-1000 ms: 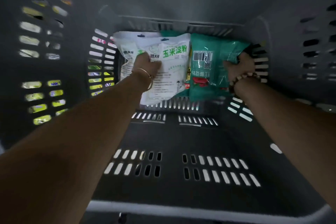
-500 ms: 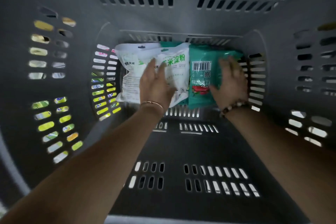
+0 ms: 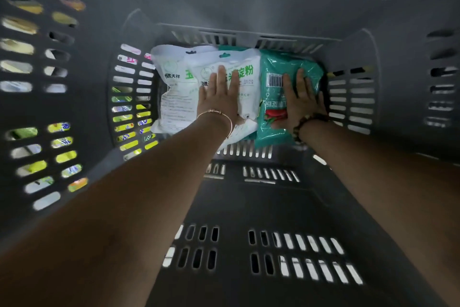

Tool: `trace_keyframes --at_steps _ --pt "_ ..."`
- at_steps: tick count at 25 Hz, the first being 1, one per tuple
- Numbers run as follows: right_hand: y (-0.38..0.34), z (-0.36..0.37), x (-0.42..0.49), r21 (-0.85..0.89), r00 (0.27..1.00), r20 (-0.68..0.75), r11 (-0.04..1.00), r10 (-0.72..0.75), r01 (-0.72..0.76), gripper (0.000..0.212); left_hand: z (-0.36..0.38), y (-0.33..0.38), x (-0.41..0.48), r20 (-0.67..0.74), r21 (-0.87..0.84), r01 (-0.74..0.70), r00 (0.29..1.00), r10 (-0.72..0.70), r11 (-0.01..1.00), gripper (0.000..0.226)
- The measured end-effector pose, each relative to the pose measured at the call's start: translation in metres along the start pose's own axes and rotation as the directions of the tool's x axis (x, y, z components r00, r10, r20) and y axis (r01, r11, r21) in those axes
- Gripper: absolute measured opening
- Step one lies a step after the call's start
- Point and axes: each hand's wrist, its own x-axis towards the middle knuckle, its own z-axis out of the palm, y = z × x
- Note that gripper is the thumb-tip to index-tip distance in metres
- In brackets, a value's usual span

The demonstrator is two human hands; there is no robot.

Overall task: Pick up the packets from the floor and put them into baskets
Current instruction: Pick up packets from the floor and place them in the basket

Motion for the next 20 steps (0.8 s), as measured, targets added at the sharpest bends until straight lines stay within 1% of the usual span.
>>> trace_keyframes --at_steps 3,6,9,10,12,14,15,16,18,20 --pt "0.001 0.005 -0.001 0.0 0.999 -0.053 1.0 0.008 -0.008 0.125 0.001 0.002 0.002 -0.024 0.01 0.017 1.0 -0.017 1.0 0.108" --pt "-0.001 0.0 -0.004 -0.003 0.999 -0.034 1.0 0.02 -0.02 0.122 -0.004 0.004 -0.001 -0.001 0.024 0.02 1.0 -0.02 1.0 0.11" --pt "-0.006 -0.01 -0.012 0.048 0.999 -0.042 0.998 0.029 -0.027 0.106 -0.018 0.004 -0.009 0.049 -0.04 0.017 0.999 -0.015 0.999 0.11" --pt "-0.009 -0.013 -0.018 0.06 0.998 -0.06 0.998 0.029 -0.026 0.1 -0.023 0.005 -0.015 0.048 -0.098 0.017 0.999 -0.013 0.995 0.106" --pt "-0.02 -0.022 -0.036 0.105 0.994 -0.107 0.994 0.027 -0.015 0.094 -0.034 0.005 -0.033 0.01 -0.297 0.055 0.998 -0.054 0.953 0.094" --pt "-0.035 -0.031 -0.059 0.189 0.99 -0.137 0.982 0.038 -0.011 0.091 -0.044 0.002 -0.059 0.0 -0.508 0.123 0.99 -0.143 0.852 0.081" --pt "-0.042 -0.036 -0.071 0.224 0.988 -0.15 0.975 0.043 -0.009 0.09 -0.048 0.0 -0.074 -0.003 -0.572 0.142 0.984 -0.176 0.808 0.077" --pt "-0.05 -0.043 -0.086 0.256 0.986 -0.157 0.967 0.048 -0.006 0.088 -0.054 -0.003 -0.093 -0.015 -0.611 0.147 0.98 -0.198 0.778 0.074" --pt "-0.064 -0.06 -0.115 0.329 0.986 -0.157 0.944 0.05 0.004 0.081 -0.07 -0.011 -0.128 -0.074 -0.666 0.114 0.973 -0.218 0.738 0.069" --pt "-0.081 -0.077 -0.144 0.351 0.986 -0.168 0.934 0.001 0.059 0.072 -0.089 -0.023 -0.162 -0.153 -0.703 0.059 0.961 -0.232 0.709 0.065"
